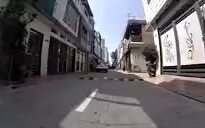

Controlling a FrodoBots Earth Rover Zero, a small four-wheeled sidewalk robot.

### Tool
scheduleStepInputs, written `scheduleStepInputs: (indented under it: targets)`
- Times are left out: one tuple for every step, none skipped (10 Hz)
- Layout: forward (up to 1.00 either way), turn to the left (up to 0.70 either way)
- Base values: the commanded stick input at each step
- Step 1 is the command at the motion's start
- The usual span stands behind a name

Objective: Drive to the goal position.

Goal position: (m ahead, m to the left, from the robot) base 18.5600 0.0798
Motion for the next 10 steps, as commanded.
scheduleStepInputs:
  targets:
    - [1.0,0.01]
    - [1.0,0.01]
    - [1.0,0.01]
    - [1.0,0.01]
    - [1.0,0.01]
    - [1.0,0.01]
    - [1.0,0.01]
    - [1.0,0.01]
    - [1.0,0.01]
    - [1.0,-0.1]
